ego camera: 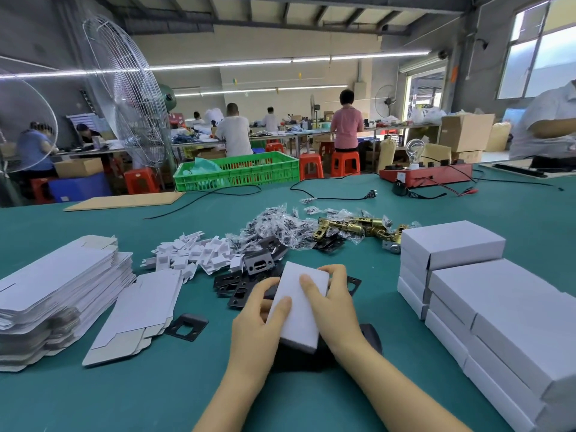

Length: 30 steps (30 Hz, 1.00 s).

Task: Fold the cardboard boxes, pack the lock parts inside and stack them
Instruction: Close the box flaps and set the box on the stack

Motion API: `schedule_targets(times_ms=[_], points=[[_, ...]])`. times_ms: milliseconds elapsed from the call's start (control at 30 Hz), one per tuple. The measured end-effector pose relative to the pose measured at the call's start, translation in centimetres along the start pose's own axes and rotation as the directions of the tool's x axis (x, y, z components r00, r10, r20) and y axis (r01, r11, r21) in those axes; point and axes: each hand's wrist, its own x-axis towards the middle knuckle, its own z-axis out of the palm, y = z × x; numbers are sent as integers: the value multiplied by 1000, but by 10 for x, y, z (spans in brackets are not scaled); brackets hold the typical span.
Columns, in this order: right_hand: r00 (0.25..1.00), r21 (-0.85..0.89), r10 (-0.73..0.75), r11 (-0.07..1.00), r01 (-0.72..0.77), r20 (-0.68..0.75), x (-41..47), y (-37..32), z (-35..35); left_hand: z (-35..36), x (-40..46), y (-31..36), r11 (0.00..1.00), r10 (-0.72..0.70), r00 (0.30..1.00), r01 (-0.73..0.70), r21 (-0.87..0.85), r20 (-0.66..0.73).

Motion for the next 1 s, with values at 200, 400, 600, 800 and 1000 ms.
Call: schedule_targets(times_ms=[200, 400, 600, 800, 1000], points=[[827, -539, -34, 744, 396, 561, 9, -21, -23, -9, 9, -6, 973, -146, 972, 107, -206, -182], [798, -636, -44, 578, 512, 602, 5, -42, -29, -5, 4, 3, 947, -100, 993, 78, -313, -56], [910, -735, -104, 556, 389, 402, -2, -117, -78, -4, 3, 10, 877, -157, 987, 121, -465, -40], [994, -897, -46, 437, -67, -96, -18, -153, -177, 0, -2, 8, 952, -95, 996, 92, -291, 5], [931, -826, 209, 431, -363, -300, -6, -131, -209, 0, -6, 7, 974, -72, 994, 87, -207, 79]])
